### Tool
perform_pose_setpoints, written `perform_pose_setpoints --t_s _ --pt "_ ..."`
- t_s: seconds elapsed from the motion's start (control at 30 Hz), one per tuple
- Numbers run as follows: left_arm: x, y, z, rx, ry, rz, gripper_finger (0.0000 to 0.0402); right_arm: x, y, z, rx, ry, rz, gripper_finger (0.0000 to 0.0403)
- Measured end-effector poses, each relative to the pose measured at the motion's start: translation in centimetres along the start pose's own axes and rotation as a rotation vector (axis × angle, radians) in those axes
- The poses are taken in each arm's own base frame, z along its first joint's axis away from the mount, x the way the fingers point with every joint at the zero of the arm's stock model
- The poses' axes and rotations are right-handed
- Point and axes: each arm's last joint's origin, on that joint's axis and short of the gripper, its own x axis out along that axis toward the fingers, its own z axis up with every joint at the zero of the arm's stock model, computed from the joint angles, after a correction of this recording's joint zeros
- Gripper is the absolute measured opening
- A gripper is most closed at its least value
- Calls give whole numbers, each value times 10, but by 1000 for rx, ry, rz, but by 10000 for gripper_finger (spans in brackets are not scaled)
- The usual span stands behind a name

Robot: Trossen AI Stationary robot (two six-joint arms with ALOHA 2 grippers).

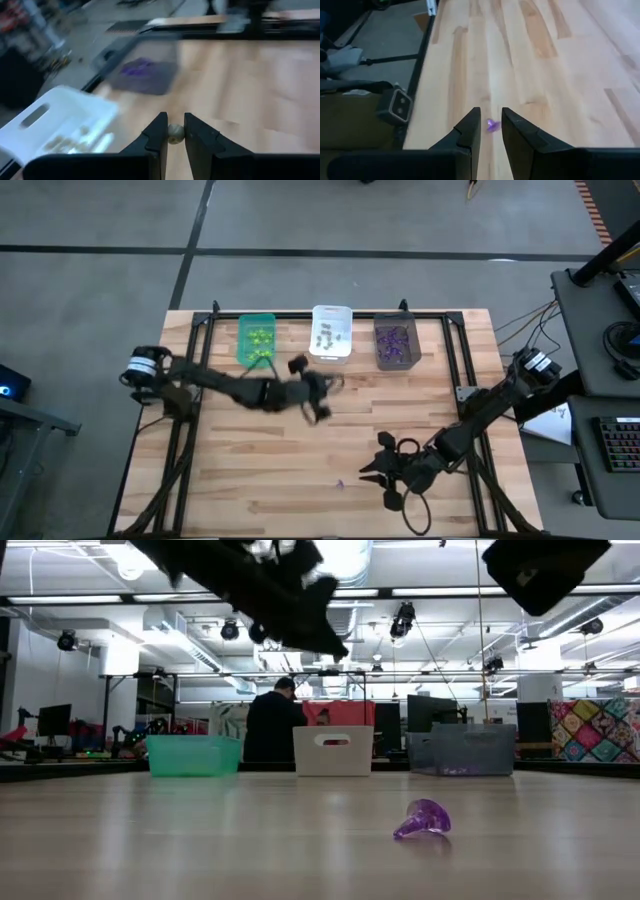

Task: Sort Halloween decoration
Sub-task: Put the white skull toy into the white bin

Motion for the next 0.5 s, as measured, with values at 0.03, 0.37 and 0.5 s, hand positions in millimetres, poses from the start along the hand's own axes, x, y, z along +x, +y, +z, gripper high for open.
perform_pose_setpoints --t_s 0.03,0.37,0.5 --pt "7 11 0 -24 9 20 36 -1 -1 1 -3 3 -3 68" --pt "61 115 -15 -224 104 72 36 0 -16 12 -66 -13 -46 68" --pt "69 145 -21 -305 118 97 36 -3 -29 23 -71 -28 -80 68"
